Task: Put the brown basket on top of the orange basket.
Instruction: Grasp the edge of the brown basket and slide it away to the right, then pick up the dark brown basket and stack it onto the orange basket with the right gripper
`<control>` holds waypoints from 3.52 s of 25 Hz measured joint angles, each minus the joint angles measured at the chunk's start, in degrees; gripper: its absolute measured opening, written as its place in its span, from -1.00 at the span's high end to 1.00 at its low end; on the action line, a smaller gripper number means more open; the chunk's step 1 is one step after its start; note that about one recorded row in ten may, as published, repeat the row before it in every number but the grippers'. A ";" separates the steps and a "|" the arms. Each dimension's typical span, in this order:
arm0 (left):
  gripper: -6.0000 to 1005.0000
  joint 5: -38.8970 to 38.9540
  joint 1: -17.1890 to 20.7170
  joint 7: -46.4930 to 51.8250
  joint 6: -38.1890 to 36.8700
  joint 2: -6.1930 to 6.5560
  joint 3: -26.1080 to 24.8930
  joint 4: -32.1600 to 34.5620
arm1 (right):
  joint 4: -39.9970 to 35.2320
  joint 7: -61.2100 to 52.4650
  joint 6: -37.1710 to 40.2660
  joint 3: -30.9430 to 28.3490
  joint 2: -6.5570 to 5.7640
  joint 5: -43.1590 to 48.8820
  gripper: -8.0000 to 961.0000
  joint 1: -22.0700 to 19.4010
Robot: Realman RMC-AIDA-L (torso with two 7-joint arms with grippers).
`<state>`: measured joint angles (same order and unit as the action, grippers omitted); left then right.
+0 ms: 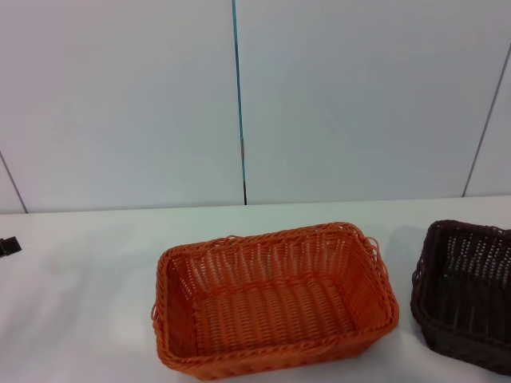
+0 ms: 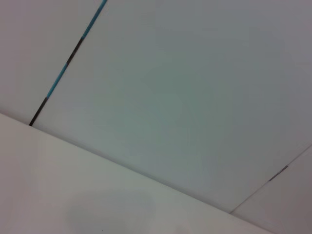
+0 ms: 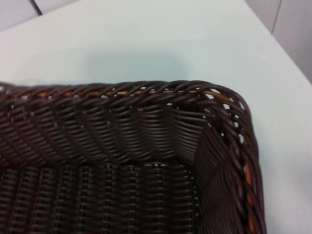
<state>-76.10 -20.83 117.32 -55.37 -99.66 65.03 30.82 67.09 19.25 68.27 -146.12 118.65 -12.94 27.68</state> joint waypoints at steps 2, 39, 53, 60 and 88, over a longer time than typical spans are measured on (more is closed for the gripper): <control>-0.74 -0.02 0.00 0.04 0.00 0.00 0.00 0.01 | 1.18 0.00 0.86 -0.40 -0.01 -0.03 0.64 0.00; -0.74 0.07 -0.78 0.22 -0.05 -0.05 0.46 0.19 | 23.32 -1.35 26.61 -14.51 -7.90 -8.52 0.67 3.15; -0.74 0.18 -0.20 0.16 -0.17 -0.23 0.31 0.38 | 26.11 -9.89 26.48 -13.60 -8.81 -17.67 0.66 6.82; -0.74 0.31 0.01 0.01 -0.14 -0.34 0.27 0.48 | 23.23 -12.83 25.98 -8.96 -8.27 -21.85 0.66 8.38; -0.74 0.45 0.53 -0.22 0.06 -0.70 0.43 0.56 | 8.39 -14.34 20.42 11.94 -2.66 -24.61 0.64 15.98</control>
<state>-75.65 -20.30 117.10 -55.31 -100.37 65.46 31.38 75.49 4.91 88.69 -134.19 115.99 -37.55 43.66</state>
